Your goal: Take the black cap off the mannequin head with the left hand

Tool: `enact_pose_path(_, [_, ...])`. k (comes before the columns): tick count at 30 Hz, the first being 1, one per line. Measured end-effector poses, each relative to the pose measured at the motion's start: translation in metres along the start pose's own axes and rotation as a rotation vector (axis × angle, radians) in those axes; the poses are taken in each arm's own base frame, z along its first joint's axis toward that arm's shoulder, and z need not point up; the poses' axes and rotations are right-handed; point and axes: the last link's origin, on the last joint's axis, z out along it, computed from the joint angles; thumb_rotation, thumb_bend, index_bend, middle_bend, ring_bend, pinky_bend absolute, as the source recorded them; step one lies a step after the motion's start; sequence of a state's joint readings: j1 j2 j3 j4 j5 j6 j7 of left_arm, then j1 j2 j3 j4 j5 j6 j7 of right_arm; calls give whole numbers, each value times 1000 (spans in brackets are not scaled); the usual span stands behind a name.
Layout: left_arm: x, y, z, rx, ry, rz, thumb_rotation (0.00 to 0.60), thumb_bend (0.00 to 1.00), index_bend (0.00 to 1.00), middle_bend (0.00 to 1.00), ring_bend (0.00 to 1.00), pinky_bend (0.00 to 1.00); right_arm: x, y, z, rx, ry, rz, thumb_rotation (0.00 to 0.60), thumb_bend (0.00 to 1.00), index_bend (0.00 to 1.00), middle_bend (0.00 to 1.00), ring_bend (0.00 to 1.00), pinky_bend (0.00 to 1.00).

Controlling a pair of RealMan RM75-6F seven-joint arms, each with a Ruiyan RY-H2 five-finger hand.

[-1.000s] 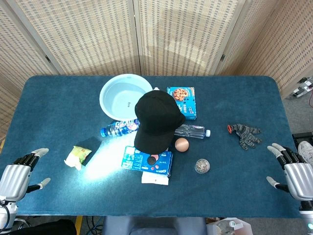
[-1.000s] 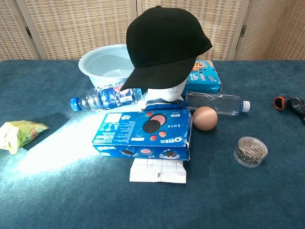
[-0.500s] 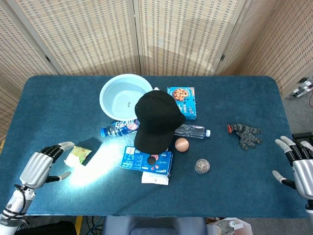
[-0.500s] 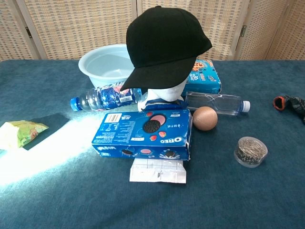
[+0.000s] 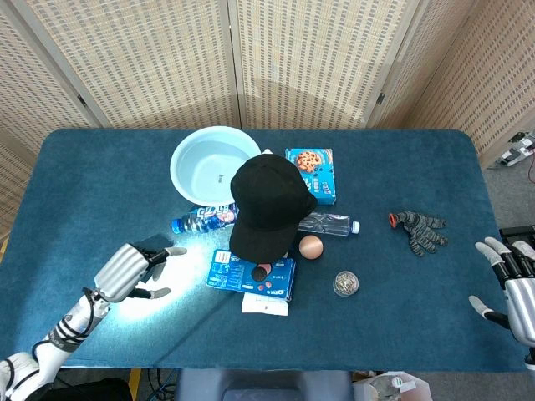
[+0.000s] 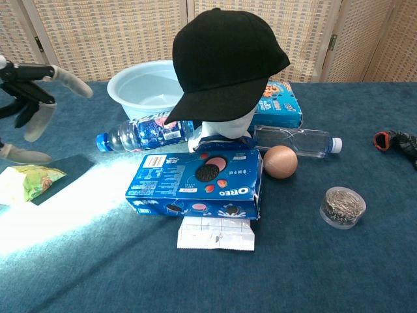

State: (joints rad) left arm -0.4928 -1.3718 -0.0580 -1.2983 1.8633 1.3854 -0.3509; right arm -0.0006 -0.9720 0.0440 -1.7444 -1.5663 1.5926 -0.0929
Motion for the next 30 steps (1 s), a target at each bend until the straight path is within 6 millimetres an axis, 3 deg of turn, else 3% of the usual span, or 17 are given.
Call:
enact_pose_path(13, [-41,14,54,-12,94,-52,600,84,302,889,859,1000,3,4,-6,-25,2,-10,600,70,182,161,147,280])
enact_pose_path(30, [-69,21,92,-28,151,-89,600,85,351,914,882,1000,7,8,-13,-52,3,-18,600,70,182,161,147,280])
